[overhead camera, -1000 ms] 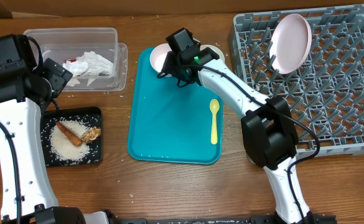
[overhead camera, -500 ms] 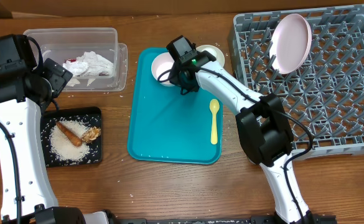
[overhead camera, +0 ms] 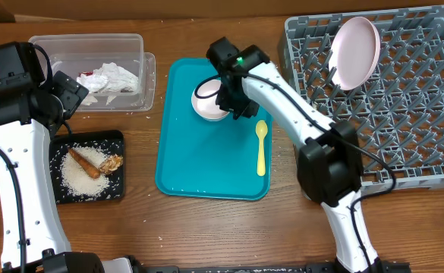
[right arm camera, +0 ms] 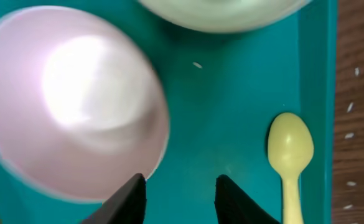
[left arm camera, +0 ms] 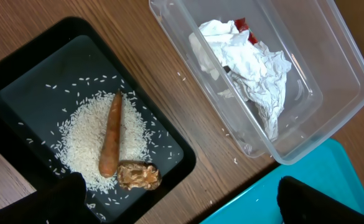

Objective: Sort waste into correct bins and load items into the dishwasher
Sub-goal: 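Lower the right gripper and grasp the pink bowl's rim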

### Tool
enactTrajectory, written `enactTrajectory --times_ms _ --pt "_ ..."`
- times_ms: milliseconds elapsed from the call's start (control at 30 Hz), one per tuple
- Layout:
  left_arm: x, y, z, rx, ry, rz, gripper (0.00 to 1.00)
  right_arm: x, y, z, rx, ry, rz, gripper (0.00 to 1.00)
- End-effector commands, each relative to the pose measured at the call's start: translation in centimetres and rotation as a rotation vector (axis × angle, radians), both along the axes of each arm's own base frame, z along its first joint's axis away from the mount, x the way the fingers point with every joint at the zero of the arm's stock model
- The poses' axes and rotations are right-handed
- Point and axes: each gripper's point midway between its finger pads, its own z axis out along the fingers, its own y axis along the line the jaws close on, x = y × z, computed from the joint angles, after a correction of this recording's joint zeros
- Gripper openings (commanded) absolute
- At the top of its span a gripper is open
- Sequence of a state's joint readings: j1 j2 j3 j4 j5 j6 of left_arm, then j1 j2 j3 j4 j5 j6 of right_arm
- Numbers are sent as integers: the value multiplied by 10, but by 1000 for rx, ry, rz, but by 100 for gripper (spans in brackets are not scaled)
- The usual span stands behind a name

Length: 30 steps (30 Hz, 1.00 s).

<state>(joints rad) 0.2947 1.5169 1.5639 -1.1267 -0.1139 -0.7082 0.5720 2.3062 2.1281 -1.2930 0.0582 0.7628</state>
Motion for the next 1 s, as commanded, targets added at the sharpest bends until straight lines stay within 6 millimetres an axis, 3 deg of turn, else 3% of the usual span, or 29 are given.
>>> enactTrajectory --times_ms 0,67,167,400,667,967 --pt "0 3 0 7 1 23 100 8 26 56 97 -144 227 46" --pt "0 3 0 6 1 23 100 9 53 63 146 -208 424 54" --pt "0 3 0 7 1 23 100 13 73 64 136 -279 563 56" --pt "0 3 0 7 1 23 100 23 103 46 77 -368 609 56" --pt "0 3 0 6 1 23 100 20 119 7 68 -331 635 51" --pt "0 3 0 6 0 23 100 16 122 -29 40 -278 645 47"
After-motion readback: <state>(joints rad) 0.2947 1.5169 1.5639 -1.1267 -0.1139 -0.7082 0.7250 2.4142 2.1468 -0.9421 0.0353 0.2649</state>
